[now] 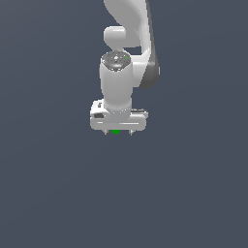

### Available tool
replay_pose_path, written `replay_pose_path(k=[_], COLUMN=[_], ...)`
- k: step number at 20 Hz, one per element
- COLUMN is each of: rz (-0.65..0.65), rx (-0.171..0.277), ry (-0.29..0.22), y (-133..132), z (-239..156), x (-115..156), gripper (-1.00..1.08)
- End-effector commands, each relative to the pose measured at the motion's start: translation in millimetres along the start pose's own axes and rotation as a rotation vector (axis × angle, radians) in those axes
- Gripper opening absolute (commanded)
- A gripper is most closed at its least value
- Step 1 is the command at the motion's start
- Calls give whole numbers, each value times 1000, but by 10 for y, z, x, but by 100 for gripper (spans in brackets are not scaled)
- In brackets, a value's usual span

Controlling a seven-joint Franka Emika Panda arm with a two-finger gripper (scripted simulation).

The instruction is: Stack the red cube on top of the green cube.

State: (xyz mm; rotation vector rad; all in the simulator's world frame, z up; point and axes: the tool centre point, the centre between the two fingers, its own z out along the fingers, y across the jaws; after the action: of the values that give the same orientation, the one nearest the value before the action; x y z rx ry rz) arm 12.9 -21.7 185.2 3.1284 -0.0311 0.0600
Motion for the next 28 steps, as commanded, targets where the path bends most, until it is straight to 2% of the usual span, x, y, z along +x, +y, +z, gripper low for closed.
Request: replay_pose_path(k=[1, 8, 14, 19, 28], rz=[0, -2, -7, -15, -32], rx=[0, 1, 2, 4, 9], ry=[0, -2, -6, -12, -26], y=[0, -35, -126, -249, -538], z=[0, 47, 169, 335, 726], x=[0, -78, -277, -553, -1214], gripper=[100, 100, 100, 100, 100])
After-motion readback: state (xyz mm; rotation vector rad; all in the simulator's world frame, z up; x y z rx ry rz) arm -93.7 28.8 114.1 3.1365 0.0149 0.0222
